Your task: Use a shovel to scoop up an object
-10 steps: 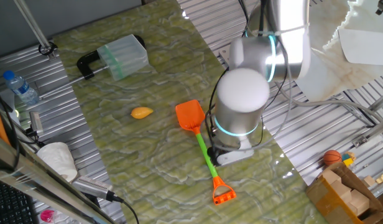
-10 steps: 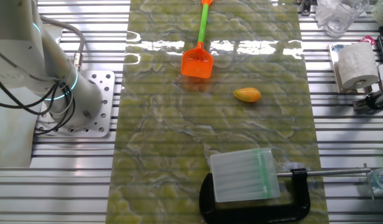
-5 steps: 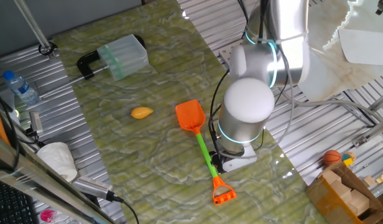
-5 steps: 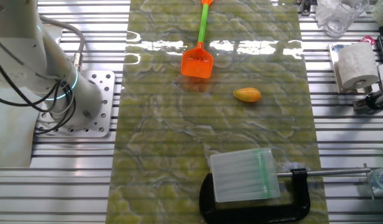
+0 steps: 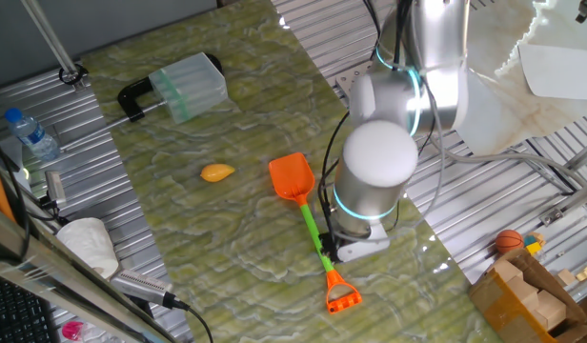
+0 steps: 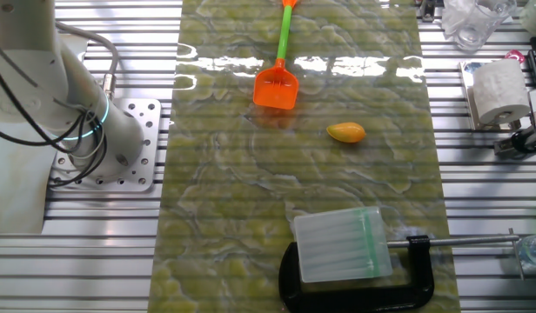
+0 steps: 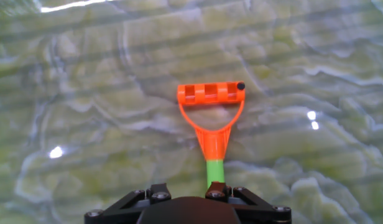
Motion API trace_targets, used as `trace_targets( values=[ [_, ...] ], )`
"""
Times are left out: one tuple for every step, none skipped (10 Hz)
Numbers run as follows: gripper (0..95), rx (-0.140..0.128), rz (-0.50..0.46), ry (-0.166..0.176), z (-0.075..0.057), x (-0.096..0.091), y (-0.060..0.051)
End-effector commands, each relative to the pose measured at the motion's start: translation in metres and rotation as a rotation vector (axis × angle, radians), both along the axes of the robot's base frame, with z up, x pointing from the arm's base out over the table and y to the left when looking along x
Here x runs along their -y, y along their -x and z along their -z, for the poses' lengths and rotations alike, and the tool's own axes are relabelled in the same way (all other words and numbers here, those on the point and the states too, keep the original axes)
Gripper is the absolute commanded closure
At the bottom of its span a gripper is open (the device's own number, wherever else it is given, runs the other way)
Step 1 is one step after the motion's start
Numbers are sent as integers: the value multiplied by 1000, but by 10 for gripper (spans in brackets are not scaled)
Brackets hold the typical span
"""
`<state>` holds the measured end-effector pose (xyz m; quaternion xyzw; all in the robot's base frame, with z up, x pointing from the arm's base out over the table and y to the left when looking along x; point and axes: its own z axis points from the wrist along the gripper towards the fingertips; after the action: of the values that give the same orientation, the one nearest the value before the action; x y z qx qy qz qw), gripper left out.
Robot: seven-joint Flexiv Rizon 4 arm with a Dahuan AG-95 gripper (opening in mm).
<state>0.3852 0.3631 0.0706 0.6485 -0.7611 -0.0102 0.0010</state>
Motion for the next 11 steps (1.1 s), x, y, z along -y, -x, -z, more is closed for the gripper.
trace_targets(
  values=[
    [570, 7, 6, 5, 3, 1, 1],
    [570, 8, 6, 0, 6, 1, 1],
    [570, 9, 0, 1, 7, 1, 2],
    [570, 11, -1, 0, 8, 1, 2],
    [570, 13, -2, -1, 10, 1, 2],
    [570, 13, -7, -2, 13, 2, 3],
    [570, 13, -17, 0, 14, 2, 3],
    [570, 19, -20, 1, 16, 2, 3],
    [570, 22, -11, 0, 16, 2, 3],
    [570, 23, -4, 4, 14, 1, 1],
    [570, 23, 1, 11, 12, -1, -2]
  ],
)
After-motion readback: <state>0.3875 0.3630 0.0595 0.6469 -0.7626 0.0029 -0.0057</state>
